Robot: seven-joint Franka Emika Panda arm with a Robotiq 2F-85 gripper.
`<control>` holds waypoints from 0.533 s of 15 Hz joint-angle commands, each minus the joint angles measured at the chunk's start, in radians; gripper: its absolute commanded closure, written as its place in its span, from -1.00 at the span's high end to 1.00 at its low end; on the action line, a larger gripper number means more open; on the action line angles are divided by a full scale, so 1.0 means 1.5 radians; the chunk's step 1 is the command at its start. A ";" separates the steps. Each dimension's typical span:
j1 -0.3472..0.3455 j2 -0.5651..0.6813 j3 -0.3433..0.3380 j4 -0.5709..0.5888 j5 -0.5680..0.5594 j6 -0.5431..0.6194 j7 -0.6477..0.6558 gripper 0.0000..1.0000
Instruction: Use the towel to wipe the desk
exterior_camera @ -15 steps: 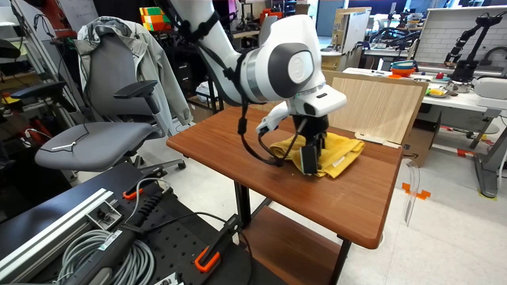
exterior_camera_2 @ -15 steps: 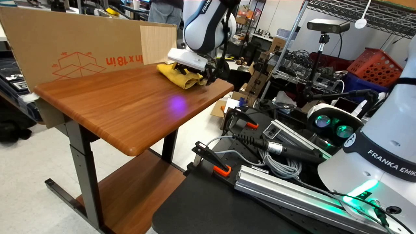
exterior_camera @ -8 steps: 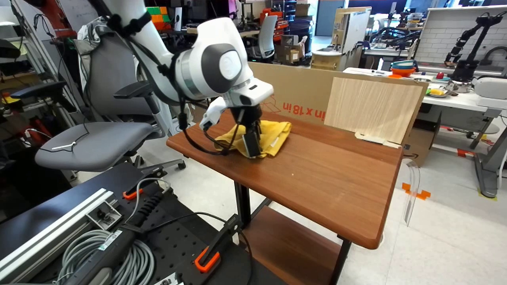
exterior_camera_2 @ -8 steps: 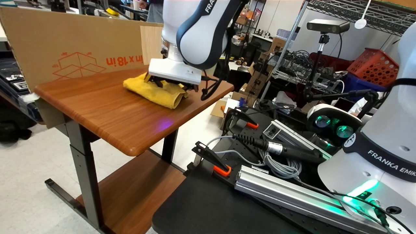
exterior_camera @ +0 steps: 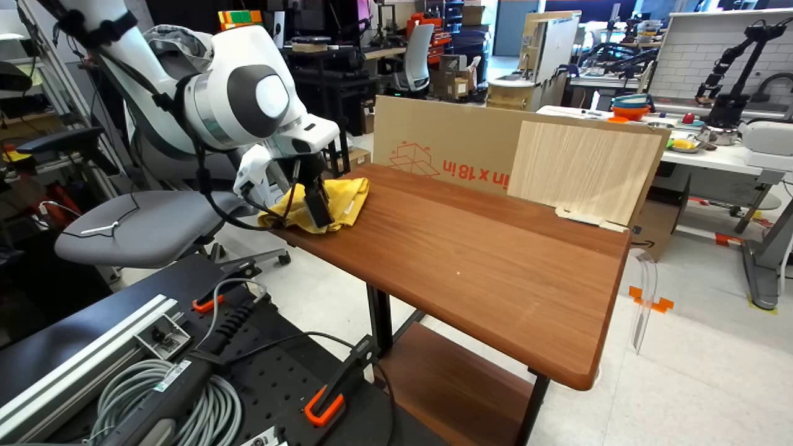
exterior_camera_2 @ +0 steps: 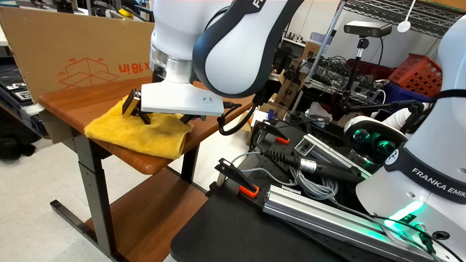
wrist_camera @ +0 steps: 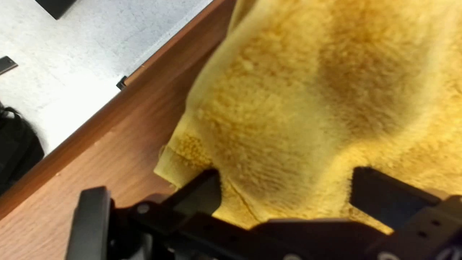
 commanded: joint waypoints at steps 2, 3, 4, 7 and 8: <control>0.017 0.107 -0.102 0.091 0.029 0.062 0.008 1.00; -0.001 0.138 -0.110 0.123 0.050 0.062 0.008 1.00; -0.009 0.169 -0.125 0.154 0.071 0.063 0.014 1.00; -0.058 0.266 -0.133 0.270 0.143 0.026 0.027 1.00; -0.064 0.289 -0.138 0.297 0.159 0.020 0.030 1.00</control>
